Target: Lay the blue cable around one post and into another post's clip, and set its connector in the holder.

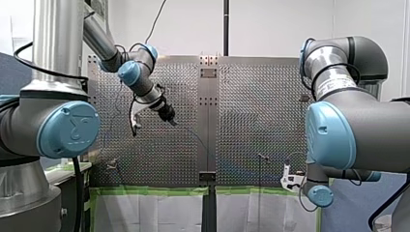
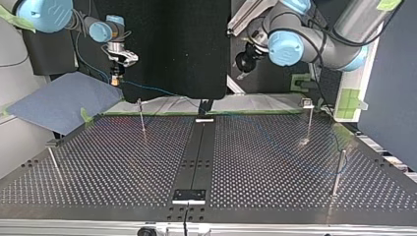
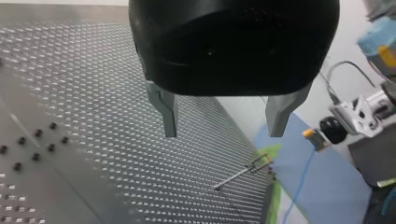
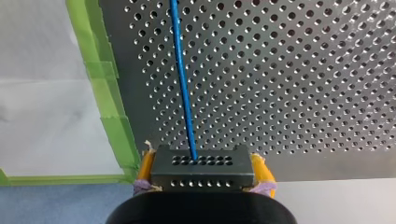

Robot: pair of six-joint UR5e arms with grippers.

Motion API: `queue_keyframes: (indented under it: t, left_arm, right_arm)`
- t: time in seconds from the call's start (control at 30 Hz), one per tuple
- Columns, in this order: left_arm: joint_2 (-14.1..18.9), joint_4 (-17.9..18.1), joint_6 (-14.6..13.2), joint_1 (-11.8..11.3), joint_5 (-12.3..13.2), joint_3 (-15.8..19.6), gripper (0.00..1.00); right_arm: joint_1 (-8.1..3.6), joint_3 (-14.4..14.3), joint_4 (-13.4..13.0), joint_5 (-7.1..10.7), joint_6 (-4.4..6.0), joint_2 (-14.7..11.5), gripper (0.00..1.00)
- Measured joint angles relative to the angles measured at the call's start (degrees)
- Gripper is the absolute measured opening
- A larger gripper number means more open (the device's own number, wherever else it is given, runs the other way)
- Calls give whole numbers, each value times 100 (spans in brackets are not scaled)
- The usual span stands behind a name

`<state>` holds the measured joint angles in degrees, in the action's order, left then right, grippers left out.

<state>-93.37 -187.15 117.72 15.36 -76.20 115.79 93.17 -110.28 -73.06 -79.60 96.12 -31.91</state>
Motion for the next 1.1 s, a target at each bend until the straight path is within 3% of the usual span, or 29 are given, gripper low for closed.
queue_keyframes:
  t: [0.37,0.53,0.83,0.97,1.1]
  left_arm:
    - [-545,545,-133,545,-444,-224,93]
    - [-812,812,-358,812,-710,-483,93]
    - [-1282,1284,-824,1283,-1179,-954,93]
    - [-1498,1500,-1040,1499,-1395,-1170,93]
    - [-1717,1717,-1231,1717,-1591,-1322,93]
  right_arm:
    - [79,0,-129,87,12,11,0]
    - [86,5,-191,145,77,10,0]
    - [63,9,-298,308,84,5,0]
    - [33,8,-321,408,15,-4,0]
    - [25,2,-227,524,-149,-11,0]
